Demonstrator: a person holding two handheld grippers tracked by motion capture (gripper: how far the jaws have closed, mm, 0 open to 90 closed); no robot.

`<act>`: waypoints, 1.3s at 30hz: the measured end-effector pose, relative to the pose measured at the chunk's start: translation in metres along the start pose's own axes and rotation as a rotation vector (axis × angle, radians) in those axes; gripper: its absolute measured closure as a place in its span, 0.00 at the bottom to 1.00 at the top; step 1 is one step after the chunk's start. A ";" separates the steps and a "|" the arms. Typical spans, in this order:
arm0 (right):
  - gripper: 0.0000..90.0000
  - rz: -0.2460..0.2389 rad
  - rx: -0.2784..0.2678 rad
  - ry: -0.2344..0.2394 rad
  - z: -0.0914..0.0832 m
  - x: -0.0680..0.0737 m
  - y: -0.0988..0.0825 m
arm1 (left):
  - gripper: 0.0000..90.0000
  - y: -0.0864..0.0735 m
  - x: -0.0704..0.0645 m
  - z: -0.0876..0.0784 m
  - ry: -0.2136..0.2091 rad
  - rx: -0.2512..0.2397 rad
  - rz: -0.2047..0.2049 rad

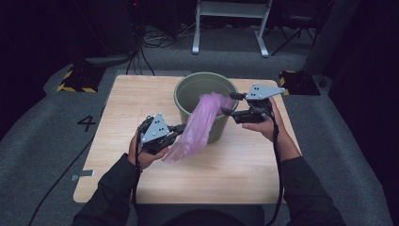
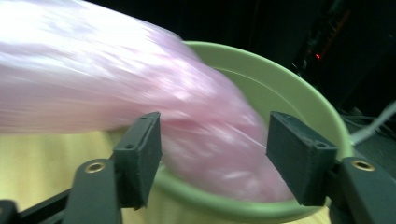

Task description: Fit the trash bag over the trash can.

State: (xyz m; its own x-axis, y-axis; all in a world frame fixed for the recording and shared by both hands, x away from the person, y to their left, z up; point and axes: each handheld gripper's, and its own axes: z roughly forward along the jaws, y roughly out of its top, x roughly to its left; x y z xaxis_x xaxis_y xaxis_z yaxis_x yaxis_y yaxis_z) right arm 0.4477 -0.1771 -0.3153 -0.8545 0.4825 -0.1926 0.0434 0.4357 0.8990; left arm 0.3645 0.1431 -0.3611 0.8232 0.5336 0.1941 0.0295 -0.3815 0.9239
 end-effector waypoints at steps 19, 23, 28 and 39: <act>0.81 -0.112 0.064 0.171 0.037 0.014 0.014 | 0.72 -0.003 0.006 -0.009 0.001 0.006 -0.011; 0.94 -0.081 0.043 0.151 0.037 0.009 0.014 | 0.47 -0.005 0.012 -0.026 0.020 -0.033 -0.054; 0.97 -0.014 0.038 0.079 0.037 -0.002 0.014 | 0.32 -0.005 0.014 -0.047 -0.048 -0.063 -0.068; 0.97 0.010 0.079 0.002 0.047 -0.014 0.014 | 0.24 0.010 -0.007 -0.049 -0.173 -0.088 -0.031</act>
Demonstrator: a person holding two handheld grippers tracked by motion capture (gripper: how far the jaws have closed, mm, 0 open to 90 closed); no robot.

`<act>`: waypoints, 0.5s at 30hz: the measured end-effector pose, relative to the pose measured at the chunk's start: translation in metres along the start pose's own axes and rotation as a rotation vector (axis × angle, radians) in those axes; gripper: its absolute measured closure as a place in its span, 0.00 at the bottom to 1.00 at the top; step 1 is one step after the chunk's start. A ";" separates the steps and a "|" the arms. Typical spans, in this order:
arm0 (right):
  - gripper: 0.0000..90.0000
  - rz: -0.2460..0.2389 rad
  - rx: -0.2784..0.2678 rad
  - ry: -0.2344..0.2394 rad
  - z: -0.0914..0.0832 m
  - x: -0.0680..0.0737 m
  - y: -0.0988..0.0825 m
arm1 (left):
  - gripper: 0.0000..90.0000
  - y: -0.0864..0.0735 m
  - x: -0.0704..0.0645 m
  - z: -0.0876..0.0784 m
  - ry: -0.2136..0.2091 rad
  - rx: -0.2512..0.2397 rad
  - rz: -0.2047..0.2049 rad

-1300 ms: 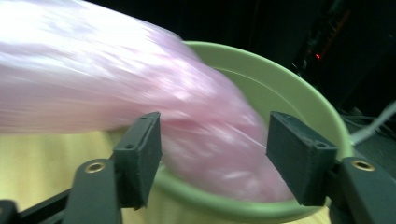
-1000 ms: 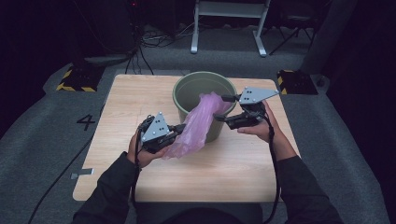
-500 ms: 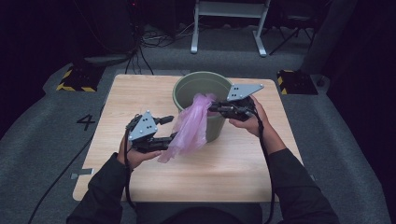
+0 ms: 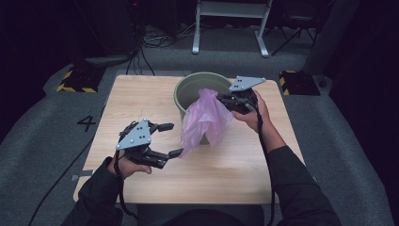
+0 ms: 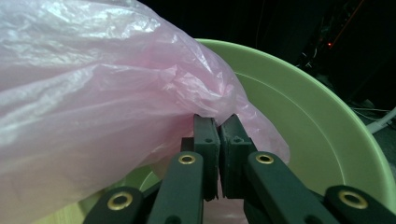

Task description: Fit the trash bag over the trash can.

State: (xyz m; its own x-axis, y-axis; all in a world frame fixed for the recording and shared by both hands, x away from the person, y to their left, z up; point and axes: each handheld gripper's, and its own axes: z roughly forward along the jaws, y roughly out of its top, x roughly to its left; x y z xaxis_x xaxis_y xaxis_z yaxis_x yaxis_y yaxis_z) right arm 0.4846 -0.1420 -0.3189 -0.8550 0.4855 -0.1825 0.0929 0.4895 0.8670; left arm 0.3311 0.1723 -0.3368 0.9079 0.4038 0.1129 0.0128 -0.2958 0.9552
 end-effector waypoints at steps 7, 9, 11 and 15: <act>0.96 0.008 0.012 -0.024 0.001 -0.002 -0.001 | 0.28 0.012 -0.013 0.016 -0.003 0.021 0.054; 0.94 0.001 0.015 -0.032 0.000 -0.001 -0.002 | 0.34 0.012 -0.016 0.023 0.064 0.054 0.079; 0.92 0.001 0.015 -0.036 -0.002 -0.001 -0.003 | 0.47 0.012 -0.014 0.028 0.098 0.068 0.079; 0.89 0.008 0.003 -0.036 -0.006 -0.001 -0.005 | 0.74 0.007 -0.007 0.032 0.141 0.085 0.106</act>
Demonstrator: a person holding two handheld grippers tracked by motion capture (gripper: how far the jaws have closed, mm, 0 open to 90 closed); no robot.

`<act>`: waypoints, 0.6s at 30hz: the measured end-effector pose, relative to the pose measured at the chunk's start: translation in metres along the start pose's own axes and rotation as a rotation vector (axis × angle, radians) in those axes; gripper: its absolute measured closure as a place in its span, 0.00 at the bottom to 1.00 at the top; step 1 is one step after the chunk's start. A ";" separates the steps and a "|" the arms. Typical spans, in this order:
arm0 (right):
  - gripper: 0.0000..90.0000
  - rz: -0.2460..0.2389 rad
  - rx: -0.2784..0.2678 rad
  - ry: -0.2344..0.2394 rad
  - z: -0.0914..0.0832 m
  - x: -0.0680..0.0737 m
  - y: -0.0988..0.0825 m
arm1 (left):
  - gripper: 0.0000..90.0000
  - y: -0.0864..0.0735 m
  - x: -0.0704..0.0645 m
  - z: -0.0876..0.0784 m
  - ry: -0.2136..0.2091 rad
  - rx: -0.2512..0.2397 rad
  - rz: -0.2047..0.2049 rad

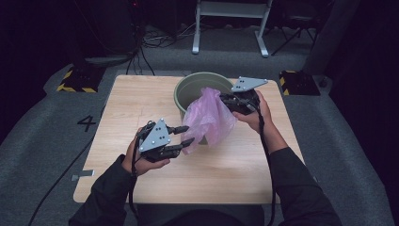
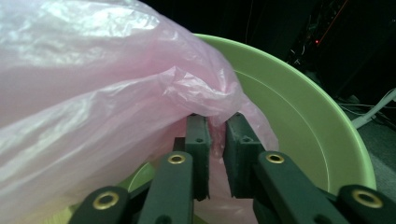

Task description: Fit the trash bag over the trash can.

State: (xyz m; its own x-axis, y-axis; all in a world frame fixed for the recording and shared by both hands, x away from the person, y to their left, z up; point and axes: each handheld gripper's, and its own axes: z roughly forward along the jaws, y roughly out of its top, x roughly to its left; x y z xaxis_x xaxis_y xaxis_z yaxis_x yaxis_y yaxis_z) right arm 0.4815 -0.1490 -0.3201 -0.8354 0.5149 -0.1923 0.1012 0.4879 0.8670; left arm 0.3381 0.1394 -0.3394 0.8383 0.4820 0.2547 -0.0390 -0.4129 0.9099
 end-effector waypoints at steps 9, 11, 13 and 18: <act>0.62 0.030 -0.040 0.021 -0.018 -0.002 -0.010 | 1.00 -0.014 0.013 0.002 0.028 0.009 0.001; 0.53 0.024 -0.050 0.032 -0.027 0.001 -0.013 | 1.00 -0.016 0.015 0.003 0.033 0.019 0.001; 0.48 0.019 -0.059 0.027 -0.036 0.005 -0.016 | 1.00 -0.018 0.018 0.003 0.039 0.023 -0.007; 0.40 -0.019 -0.091 0.031 -0.058 0.012 -0.017 | 1.00 -0.020 0.023 0.005 0.055 0.030 -0.013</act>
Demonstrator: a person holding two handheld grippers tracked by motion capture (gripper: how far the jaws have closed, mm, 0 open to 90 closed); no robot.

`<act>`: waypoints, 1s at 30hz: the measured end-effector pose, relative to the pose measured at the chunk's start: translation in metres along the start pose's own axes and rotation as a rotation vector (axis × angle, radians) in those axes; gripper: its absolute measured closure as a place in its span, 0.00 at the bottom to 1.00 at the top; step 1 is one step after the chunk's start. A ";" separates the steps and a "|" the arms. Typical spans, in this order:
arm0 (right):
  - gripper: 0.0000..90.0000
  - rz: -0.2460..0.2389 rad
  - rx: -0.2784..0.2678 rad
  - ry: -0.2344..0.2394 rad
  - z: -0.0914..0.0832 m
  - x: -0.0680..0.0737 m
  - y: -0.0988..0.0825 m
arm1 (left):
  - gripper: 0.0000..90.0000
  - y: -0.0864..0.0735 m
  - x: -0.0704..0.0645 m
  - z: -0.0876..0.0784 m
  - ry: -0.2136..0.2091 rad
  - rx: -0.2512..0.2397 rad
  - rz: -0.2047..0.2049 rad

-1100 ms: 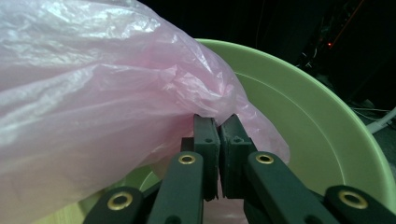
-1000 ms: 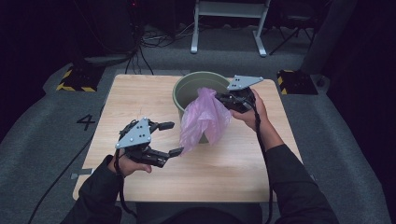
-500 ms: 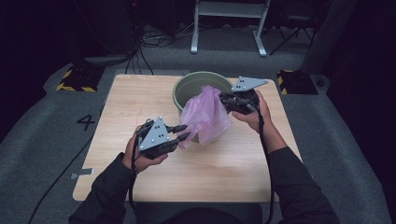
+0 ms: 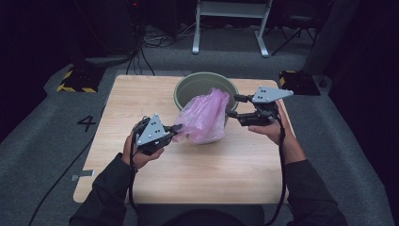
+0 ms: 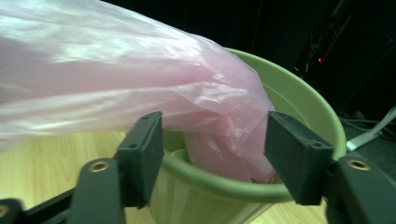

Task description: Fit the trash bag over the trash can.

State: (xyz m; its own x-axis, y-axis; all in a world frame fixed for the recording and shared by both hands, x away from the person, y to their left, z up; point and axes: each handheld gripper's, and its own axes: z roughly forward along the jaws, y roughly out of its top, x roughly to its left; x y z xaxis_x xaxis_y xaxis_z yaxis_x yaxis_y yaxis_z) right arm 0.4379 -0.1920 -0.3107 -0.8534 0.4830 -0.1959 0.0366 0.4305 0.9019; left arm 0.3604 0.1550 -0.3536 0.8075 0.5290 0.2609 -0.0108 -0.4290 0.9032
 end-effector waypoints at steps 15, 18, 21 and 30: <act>0.35 -0.113 -0.083 0.139 -0.012 0.034 0.029 | 1.00 -0.005 0.010 0.009 0.018 0.035 -0.013; 0.34 -0.126 -0.083 0.183 -0.002 0.041 0.035 | 1.00 -0.005 0.010 0.011 0.020 0.036 -0.012; 0.34 -0.147 -0.074 0.219 0.010 0.047 0.039 | 1.00 -0.005 0.012 0.012 0.024 0.037 -0.014; 0.85 -0.215 -0.009 0.215 0.034 0.057 0.039 | 0.99 -0.009 0.015 0.014 0.016 0.032 -0.030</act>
State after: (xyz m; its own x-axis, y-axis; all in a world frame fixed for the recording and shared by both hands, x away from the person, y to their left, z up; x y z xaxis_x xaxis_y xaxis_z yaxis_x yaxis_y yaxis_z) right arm 0.4082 -0.1221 -0.2996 -0.9318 0.2086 -0.2971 -0.1603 0.4980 0.8522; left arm 0.3812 0.1570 -0.3629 0.7975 0.5536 0.2398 0.0325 -0.4363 0.8992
